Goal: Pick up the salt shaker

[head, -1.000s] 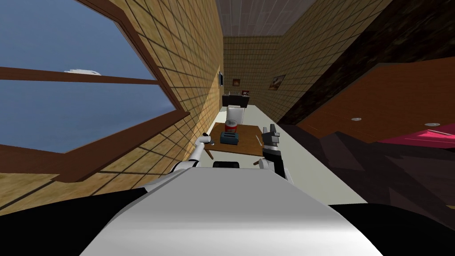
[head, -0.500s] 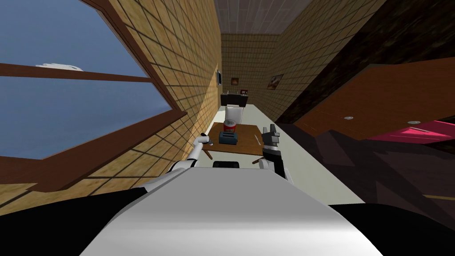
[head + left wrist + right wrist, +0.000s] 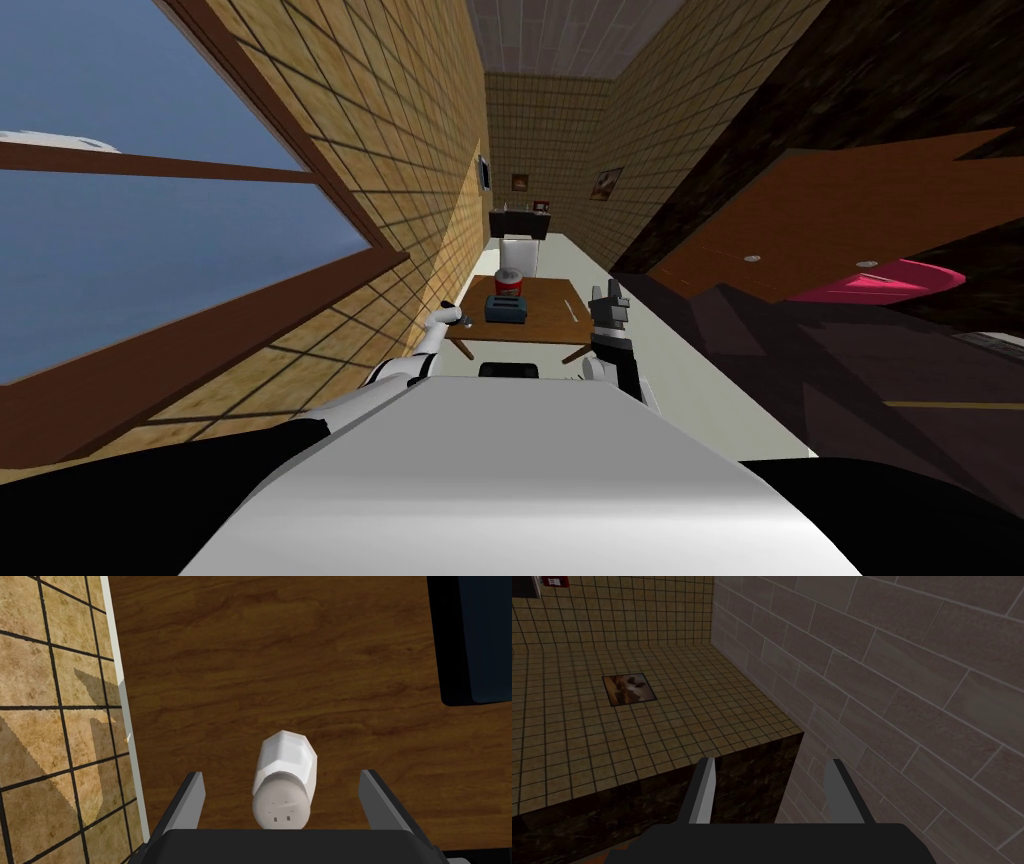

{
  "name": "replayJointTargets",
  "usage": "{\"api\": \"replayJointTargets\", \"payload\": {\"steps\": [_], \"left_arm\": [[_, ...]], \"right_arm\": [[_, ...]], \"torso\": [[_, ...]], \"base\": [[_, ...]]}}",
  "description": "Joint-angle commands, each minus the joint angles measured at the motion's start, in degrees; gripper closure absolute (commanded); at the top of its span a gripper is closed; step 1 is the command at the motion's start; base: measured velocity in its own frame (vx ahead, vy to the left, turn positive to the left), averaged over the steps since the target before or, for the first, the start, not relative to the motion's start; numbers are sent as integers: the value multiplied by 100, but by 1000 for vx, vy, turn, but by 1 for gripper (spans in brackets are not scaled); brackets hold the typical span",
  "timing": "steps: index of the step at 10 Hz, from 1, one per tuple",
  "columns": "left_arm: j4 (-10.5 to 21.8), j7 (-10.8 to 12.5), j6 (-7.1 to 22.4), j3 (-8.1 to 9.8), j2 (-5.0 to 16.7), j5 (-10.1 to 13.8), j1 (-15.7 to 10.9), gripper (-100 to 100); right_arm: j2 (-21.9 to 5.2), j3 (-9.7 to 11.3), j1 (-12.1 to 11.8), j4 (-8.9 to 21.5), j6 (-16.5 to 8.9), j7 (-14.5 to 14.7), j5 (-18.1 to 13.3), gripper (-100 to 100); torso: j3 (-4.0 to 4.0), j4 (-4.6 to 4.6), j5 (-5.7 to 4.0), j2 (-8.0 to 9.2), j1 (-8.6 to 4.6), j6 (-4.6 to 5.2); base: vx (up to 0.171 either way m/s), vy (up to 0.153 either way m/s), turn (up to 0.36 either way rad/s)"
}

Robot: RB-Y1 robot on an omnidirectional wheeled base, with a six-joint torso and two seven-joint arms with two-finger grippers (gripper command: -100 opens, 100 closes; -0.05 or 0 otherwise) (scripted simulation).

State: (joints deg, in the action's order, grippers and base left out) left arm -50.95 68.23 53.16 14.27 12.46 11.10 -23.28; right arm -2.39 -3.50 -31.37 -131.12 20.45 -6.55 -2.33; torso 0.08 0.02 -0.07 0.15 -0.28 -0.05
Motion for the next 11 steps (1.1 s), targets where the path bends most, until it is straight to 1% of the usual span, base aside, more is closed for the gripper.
{"api": "replayJointTargets", "payload": {"steps": [1, 2, 3, 4, 5, 6, 7, 8, 11], "left_arm": [[217, -76, -102, 63, 83, 67, -91, -100], [406, -178, -206, 156, 193, 166, -141, -100], [414, -178, -206, 156, 193, 166, -141, -100], [579, -281, -311, 249, 303, 266, -192, -100], [612, -281, -311, 249, 303, 266, -192, -100], [809, -383, -416, 342, 412, 365, -243, -100], [712, -331, -343, 300, 374, 328, -230, -100], [735, -354, -362, 309, 385, 339, -236, 100], [732, -353, -358, 307, 380, 340, -237, 100]], "right_arm": [[0, 0, 0, 0, 0, 0, 0, 0], [0, 0, -1, 0, 0, 0, 0, 0], [0, 0, 0, 0, 0, 0, 0, 0], [0, -1, -1, 0, 0, 0, 0, 0], [0, -1, 0, 0, 0, 0, 0, 0], [0, -1, -1, 0, 0, 0, 0, 0], [0, -1, -1, 0, 0, 0, 0, 0], [-1, -1, -1, 0, 0, 0, 0, 0], [-1, -1, -1, 0, 0, 0, 0, 0]], "torso": [[0, 0, 0, 0, 0, 0], [-1, 0, 0, -3, 6, -2], [-3, -1, 1, -6, 10, 0], [-4, -1, 3, -8, 15, -2], [-4, -1, 3, -7, 14, -1], [-4, -1, 3, -8, 16, -2], [-4, -1, 2, -7, 13, -1], [-4, -1, 3, -8, 18, -2], [-7, -3, 4, -12, 27, -4]], "base": [[-17, -52, -31], [-7, -41, -80], [-3, -26, -31], [-7, -33, -65], [-5, -29, -34], [-8, -41, -62], [-5, -20, -11], [0, 0, 0], [0, 0, 0]]}}
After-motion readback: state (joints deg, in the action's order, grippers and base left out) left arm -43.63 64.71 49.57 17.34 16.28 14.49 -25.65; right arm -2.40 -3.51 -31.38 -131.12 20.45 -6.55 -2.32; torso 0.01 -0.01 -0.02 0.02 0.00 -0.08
